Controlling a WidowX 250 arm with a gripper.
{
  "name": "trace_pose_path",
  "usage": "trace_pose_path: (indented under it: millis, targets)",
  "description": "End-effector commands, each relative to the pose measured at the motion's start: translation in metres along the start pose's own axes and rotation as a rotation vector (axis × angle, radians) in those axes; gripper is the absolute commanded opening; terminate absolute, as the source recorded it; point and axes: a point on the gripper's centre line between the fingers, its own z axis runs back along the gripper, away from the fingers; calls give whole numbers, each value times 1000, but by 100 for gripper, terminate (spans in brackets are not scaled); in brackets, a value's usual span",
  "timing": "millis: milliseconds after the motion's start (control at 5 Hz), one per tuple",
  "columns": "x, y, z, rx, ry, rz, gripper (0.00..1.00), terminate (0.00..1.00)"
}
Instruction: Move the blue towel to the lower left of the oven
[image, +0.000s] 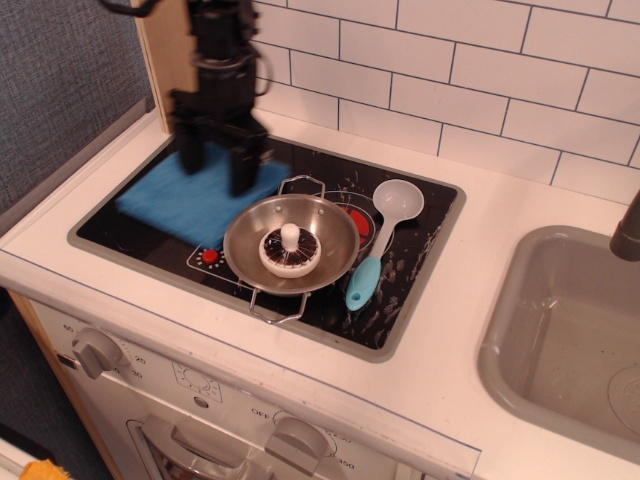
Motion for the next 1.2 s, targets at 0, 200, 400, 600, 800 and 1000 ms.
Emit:
trace_pose_path:
  millis: [0, 200, 400, 600, 800, 1000]
  targets:
    - [-44, 13, 31, 25, -110, 28, 100, 0]
    - [-43, 14, 34, 30, -112, 35, 100, 0]
    - [-42, 16, 30, 25, -114, 44, 100, 0]
    - [-39, 18, 46, 17, -180, 53, 100, 0]
    - [-35, 20, 74, 30, -264, 48, 100, 0]
    - [-36, 19, 92, 23, -306, 39, 100, 0]
